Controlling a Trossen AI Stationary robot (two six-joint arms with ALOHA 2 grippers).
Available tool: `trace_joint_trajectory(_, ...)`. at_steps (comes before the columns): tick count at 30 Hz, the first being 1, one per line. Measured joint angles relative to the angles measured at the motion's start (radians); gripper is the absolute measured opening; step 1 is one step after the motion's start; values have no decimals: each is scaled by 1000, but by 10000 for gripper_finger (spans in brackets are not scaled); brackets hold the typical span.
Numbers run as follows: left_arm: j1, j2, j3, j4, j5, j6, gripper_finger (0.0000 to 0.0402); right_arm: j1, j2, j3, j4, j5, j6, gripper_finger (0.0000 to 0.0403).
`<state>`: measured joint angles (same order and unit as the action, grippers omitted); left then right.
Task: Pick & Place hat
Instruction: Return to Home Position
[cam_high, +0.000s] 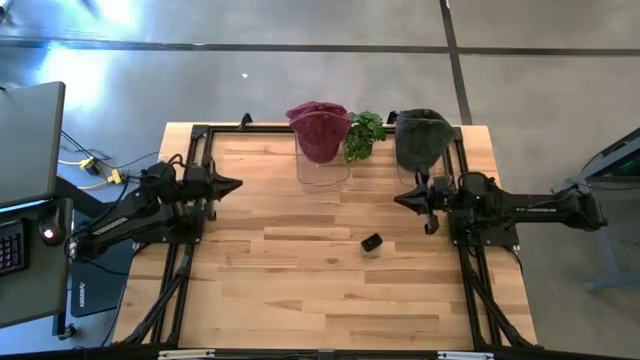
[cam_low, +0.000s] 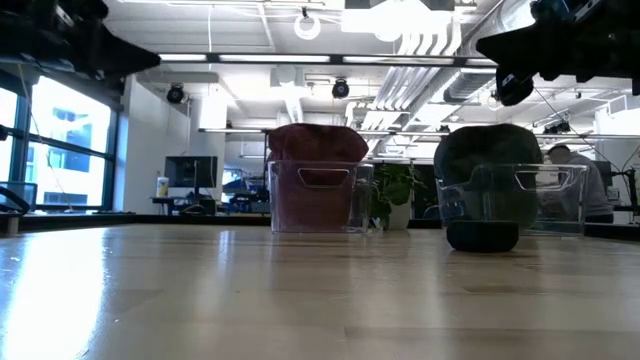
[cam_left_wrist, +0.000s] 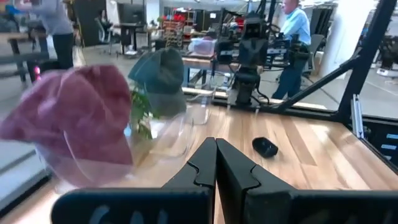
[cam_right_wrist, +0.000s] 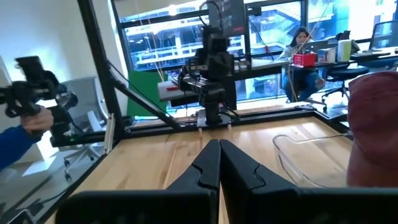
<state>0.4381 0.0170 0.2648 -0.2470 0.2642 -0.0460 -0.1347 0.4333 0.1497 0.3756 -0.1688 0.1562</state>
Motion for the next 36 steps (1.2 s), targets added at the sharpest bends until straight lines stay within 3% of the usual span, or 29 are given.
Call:
trace_joint_trajectory(11, -32, -10, -158, 161, -72, -91, 0, -3, -56, 0, -50, -7, 25, 0)
trace_joint_trajectory(18, -228, -8, -224, 208, -302, -124, 0, -2, -56, 0, -70, -7, 21, 0)
trace_joint_trajectory(22, -346, -6, -226, 228, -376, -54, 0, -2, -55, 0, -75, -7, 18, 0)
trace_joint_trajectory(29, -400, -6, -225, 218, -398, -18, 0, -12, -69, -2, -123, -13, -62, 0)
trace_joint_trajectory(36, -400, -6, -225, 211, -383, -19, 0, -127, -193, -2, -172, -88, -13, 0)
